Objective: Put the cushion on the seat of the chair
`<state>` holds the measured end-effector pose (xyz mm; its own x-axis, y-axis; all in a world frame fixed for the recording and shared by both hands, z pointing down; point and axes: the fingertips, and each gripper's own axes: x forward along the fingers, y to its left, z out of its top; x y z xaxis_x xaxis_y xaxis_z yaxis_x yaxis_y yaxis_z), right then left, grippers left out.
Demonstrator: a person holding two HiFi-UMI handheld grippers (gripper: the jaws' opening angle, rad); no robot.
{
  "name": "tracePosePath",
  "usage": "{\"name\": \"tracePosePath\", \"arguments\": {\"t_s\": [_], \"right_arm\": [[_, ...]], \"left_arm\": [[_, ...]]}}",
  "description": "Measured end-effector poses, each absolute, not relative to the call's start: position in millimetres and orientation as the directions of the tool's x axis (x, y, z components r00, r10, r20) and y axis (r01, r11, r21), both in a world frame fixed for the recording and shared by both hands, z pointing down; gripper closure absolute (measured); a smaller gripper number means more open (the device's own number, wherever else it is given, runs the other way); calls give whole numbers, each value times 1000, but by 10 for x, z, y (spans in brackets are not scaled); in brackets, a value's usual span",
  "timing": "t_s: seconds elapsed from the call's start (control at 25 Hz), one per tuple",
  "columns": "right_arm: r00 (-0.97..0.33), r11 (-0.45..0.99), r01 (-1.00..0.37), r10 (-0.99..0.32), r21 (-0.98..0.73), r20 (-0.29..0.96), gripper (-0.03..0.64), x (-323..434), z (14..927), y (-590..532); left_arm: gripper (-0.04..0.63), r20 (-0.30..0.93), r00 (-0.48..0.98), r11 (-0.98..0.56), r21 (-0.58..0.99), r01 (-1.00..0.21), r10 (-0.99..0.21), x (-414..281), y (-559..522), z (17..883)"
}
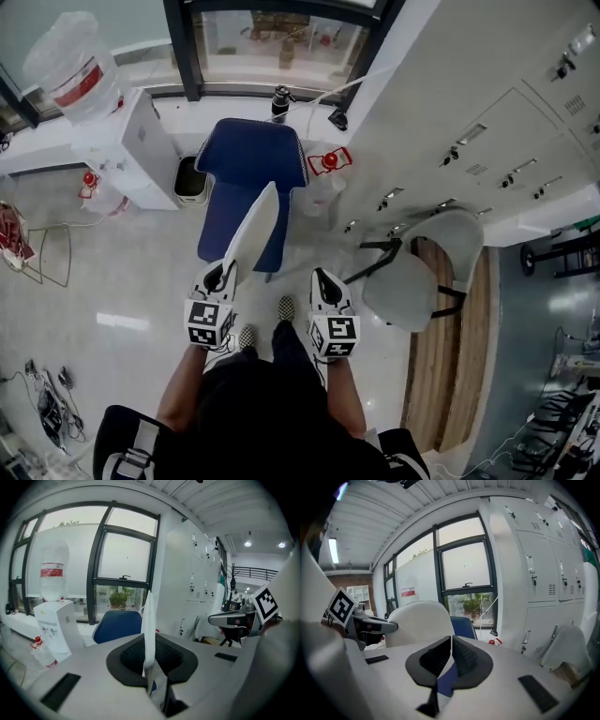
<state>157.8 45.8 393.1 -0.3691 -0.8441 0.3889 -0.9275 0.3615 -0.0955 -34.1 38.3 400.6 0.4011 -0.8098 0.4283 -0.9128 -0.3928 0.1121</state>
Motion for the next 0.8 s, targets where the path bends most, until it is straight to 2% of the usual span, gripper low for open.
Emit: {"name": "tracePosePath", "arguments": {"t_s": [0.52, 0.8], "right_arm": [[-438, 409, -897, -772, -168, 460, 583, 2336, 4476, -501], [-456, 413, -888, -731, -204, 507, 583, 2645, 5017, -783]], "left_arm": [[549, 525, 320, -285, 149, -947, -788, 321, -423, 4603], [549, 530, 270, -233, 138, -963, -803, 572, -750, 4931]]}}
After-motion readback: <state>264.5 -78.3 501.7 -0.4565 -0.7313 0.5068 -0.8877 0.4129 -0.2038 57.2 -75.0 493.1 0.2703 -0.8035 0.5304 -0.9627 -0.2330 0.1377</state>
